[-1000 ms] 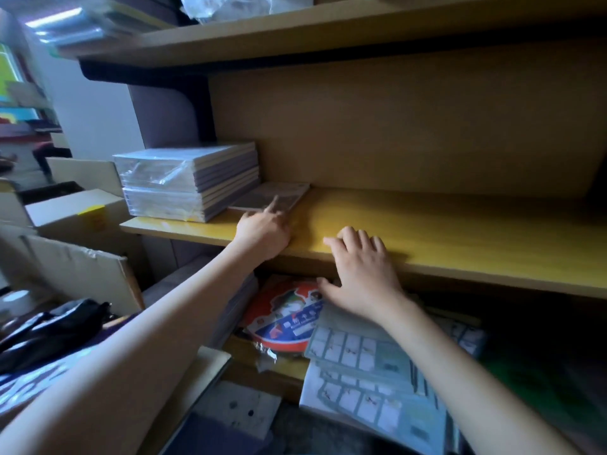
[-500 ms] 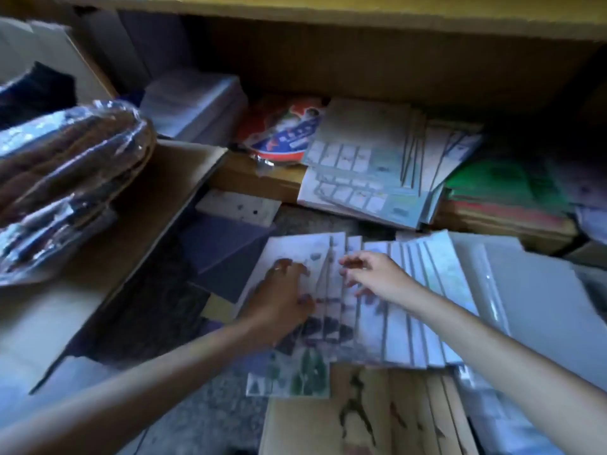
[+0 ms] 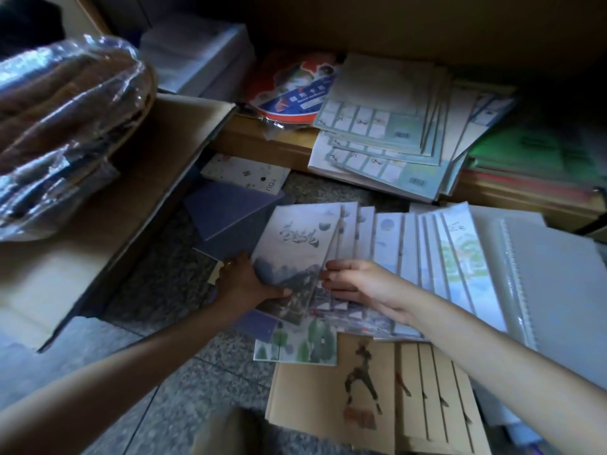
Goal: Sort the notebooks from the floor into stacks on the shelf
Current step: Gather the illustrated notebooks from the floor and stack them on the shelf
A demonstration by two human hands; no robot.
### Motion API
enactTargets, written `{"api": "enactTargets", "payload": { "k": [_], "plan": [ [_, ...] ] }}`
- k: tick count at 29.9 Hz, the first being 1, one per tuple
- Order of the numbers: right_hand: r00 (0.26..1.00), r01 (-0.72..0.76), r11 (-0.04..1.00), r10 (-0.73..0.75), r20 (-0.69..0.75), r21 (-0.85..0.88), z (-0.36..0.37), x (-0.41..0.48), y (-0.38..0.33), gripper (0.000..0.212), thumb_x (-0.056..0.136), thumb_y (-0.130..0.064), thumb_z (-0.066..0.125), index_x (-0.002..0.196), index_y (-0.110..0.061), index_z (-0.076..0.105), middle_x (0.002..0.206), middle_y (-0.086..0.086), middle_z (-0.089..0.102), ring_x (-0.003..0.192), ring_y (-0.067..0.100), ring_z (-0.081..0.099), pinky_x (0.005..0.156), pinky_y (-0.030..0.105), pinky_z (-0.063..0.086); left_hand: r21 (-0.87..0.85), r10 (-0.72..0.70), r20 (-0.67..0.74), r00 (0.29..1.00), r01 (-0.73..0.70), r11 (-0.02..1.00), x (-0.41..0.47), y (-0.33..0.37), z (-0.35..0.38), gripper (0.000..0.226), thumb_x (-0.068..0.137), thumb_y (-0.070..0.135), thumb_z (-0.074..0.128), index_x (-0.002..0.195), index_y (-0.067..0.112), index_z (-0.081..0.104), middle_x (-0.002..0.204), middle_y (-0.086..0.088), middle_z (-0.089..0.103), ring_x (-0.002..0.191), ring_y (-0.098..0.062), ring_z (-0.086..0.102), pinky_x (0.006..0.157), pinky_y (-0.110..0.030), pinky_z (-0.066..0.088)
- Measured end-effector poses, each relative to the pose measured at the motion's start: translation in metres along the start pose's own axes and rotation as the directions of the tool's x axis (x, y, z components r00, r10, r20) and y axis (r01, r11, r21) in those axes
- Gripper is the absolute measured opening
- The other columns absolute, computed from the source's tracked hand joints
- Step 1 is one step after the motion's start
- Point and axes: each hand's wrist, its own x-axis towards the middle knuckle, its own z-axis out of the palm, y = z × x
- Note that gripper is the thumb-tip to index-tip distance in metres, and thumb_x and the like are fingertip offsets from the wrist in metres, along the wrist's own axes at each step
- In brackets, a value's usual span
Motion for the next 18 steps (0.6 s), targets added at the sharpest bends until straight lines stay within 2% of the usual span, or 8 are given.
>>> {"api": "enactTargets", "payload": {
  "k": [2,4,6,8,11,15,17,18],
  "plan": [
    [1.000,0.013,1.000,-0.013,0.014,0.002,0.001,-0.001,-0.001,0.024,0.095,-0.001,0.046,0.086,-0.020,0.057,0.095,-0.002,0.064,0.111,0.021,0.060,0.080,0.020,0.050,-0.136,0.011,0.007,1.000,-0.010,0.991,0.007,-0.005,-0.001,0.128,0.021,0.068,0.082,0.130,0.012,0.044,0.132,-0.007,0.052,0.120,-0.027,0.050,0.096,-0.046,0.046],
    [0.999,0.031,1.000,-0.031,0.017,-0.005,0.001,-0.003,-0.001,0.026,0.094,0.000,0.047,0.087,-0.023,0.057,0.095,-0.004,0.065,0.100,0.015,0.063,0.083,0.021,0.050,-0.241,0.037,-0.044,0.998,-0.047,0.970,0.000,-0.001,-0.007,0.088,0.046,0.038,0.091,0.119,0.010,0.051,0.120,-0.007,0.058,0.110,-0.025,0.055,0.090,-0.044,0.050],
    [0.998,0.052,0.999,-0.052,0.020,-0.012,-0.001,-0.005,0.001,0.026,0.093,0.001,0.048,0.097,-0.022,0.059,0.101,-0.004,0.066,0.095,0.012,0.063,0.086,0.023,0.051,-0.292,0.093,-0.114,0.989,-0.123,0.949,-0.012,0.004,-0.014,0.045,0.072,0.024,0.080,0.103,0.016,0.049,0.102,-0.006,0.060,0.092,-0.022,0.059,0.077,-0.043,0.051],
    [0.996,0.089,0.996,-0.089,-0.006,0.002,-0.004,-0.007,0.005,0.029,0.092,0.004,0.048,0.108,-0.018,0.058,0.106,0.001,0.066,0.098,0.015,0.063,0.087,0.025,0.051,-0.358,0.193,-0.148,0.970,-0.234,0.904,-0.025,0.012,-0.023,0.020,0.087,0.017,0.064,0.090,0.025,0.046,0.088,0.000,0.058,0.076,-0.009,0.059,0.067,-0.036,0.048],
    [0.979,0.165,0.984,-0.156,-0.128,0.063,-0.009,-0.012,0.010,0.034,0.091,-0.002,0.054,0.122,-0.015,0.052,0.107,0.003,0.063,0.099,0.017,0.062,0.089,0.029,0.052,-0.451,0.257,-0.207,0.944,-0.325,0.831,-0.044,0.032,-0.037,0.020,0.093,0.010,0.054,0.088,0.028,0.046,0.085,0.005,0.057,0.068,0.003,0.058,0.062,-0.024,0.047],
    [0.938,0.306,0.945,-0.280,-0.203,0.111,-0.012,-0.024,-0.002,0.036,0.093,-0.017,0.054,0.123,-0.029,0.039,0.113,-0.003,0.063,0.109,0.012,0.059,0.092,0.027,0.048,-0.623,0.311,-0.310,0.898,-0.439,0.648,-0.066,0.074,-0.056,0.007,0.091,0.018,0.055,0.092,0.024,0.050,0.081,0.004,0.064,0.071,-0.009,0.064,0.058,-0.023,0.052],
    [0.881,0.423,0.906,-0.411,-0.235,0.003,-0.013,-0.035,-0.022,0.046,0.095,-0.020,0.052,0.136,-0.025,0.033,0.129,0.001,0.056,0.123,0.015,0.051,0.104,0.034,0.041,-0.659,0.326,-0.370,0.870,-0.493,0.567,-0.070,0.098,-0.070,0.005,0.091,0.021,0.055,0.093,0.021,0.051,0.085,-0.003,0.064,0.071,-0.015,0.065,0.054,-0.026,0.053],
    [0.823,0.500,0.861,-0.506,-0.260,-0.091,-0.012,-0.040,-0.036,0.049,0.095,-0.021,0.053,0.140,-0.021,0.033,0.135,0.000,0.052,0.125,0.014,0.049,0.106,0.033,0.040,-0.676,0.332,-0.385,0.861,-0.508,0.534,-0.071,0.110,-0.078,0.006,0.091,0.022,0.057,0.094,0.020,0.052,0.088,-0.008,0.065,0.073,-0.019,0.065,0.056,-0.030,0.054]
  ]
}}
